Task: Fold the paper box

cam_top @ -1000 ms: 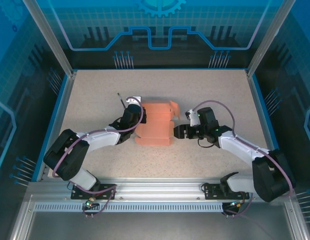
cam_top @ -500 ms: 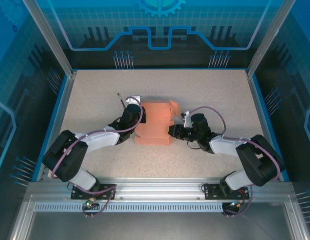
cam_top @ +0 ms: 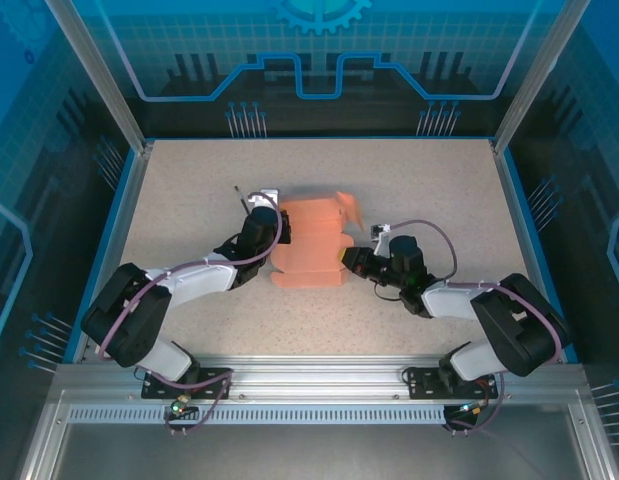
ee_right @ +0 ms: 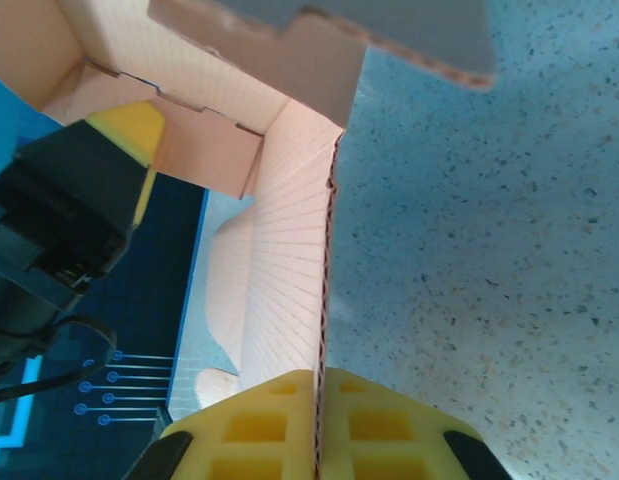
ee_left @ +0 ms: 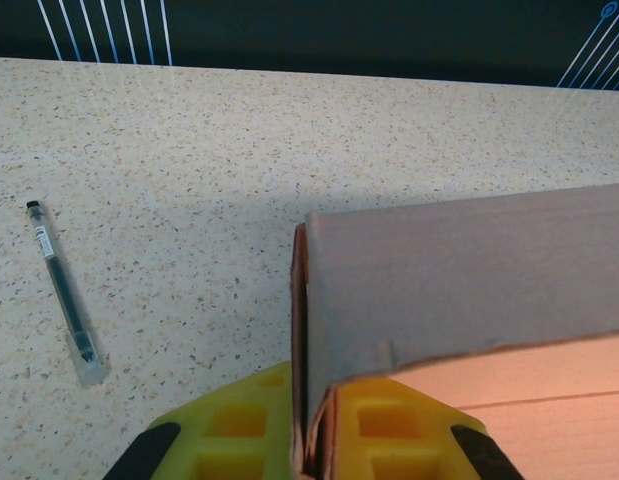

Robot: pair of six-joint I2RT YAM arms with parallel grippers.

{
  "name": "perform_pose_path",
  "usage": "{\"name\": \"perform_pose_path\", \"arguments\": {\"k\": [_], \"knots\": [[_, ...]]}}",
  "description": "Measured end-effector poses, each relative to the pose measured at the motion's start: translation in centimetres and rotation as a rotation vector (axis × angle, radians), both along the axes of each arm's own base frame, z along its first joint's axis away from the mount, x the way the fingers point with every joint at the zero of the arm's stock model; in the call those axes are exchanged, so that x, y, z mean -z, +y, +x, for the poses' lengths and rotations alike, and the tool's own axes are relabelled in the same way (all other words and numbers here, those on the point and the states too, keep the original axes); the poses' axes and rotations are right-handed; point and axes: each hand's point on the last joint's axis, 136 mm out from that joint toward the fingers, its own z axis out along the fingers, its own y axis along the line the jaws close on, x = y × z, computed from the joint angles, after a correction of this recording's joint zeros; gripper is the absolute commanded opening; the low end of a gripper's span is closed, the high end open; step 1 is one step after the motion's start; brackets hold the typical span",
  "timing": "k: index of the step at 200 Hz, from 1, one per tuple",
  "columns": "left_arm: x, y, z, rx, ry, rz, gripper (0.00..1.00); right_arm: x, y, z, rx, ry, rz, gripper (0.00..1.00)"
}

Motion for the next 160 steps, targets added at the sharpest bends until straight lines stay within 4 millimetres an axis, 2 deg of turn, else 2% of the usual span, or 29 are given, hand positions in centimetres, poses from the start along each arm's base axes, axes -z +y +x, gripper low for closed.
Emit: {"name": "perform_pose_path", "arguments": {"k": [75, 115, 160], "knots": [[-0.9, 0.0, 0.4, -0.008, -0.030, -0.018, 0.04, -1.6, 0.2, 0.2, 0.014, -0.016, 0.071, 0.00], [-0.8, -0.1, 0.4, -0.004, -0.024, -0.019, 0.04, -1.0, -0.2, 0.1, 0.019, -0.011, 0.027, 0.21], [-0.3, 0.0, 0.2, -0.003, -0.004, -0.005, 0.04, -2.8, -1.4, 0.7, 0.025, -0.111, -0.083, 0.45]]}}
